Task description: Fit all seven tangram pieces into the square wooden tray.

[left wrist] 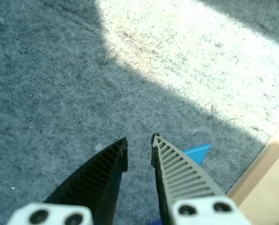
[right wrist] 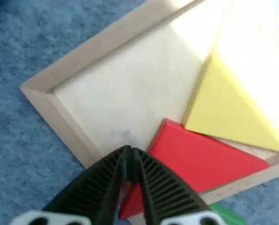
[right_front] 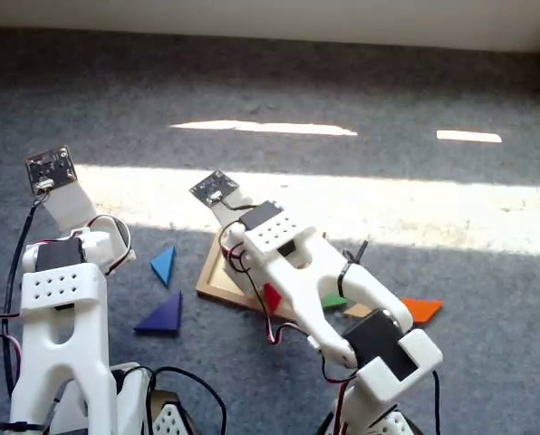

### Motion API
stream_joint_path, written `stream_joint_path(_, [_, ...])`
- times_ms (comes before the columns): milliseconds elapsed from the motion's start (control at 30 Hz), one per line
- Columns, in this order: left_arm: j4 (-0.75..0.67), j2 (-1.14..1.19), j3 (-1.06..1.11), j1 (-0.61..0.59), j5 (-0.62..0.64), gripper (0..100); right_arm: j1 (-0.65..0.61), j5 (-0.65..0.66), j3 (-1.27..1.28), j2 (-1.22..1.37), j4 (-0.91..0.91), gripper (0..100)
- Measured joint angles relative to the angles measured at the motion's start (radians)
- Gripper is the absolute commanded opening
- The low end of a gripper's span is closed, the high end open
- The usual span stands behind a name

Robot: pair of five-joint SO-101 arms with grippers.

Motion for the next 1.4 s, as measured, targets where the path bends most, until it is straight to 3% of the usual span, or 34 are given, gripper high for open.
stream_joint_path(233, [0.0, 0.0, 0.0, 0.0, 0.0, 10, 0.089, 0.115, -0.003, 0.0, 0.054, 0.8])
stream_joint_path(667, [0.0, 0.0, 0.0, 0.0, 0.0, 10, 0.166, 0.129, -0.18, -0.106, 0.272, 0.8])
stream_joint_path(1133, [0.0, 0.0, 0.0, 0.0, 0.0, 10, 0.219, 0.135, 0.153, -0.158, -0.178, 0.8])
stream_joint_path(1400, [0.0, 0.0, 0.0, 0.0, 0.0, 10, 0.258, 0.282, 0.255, -0.167, -0.31, 0.8])
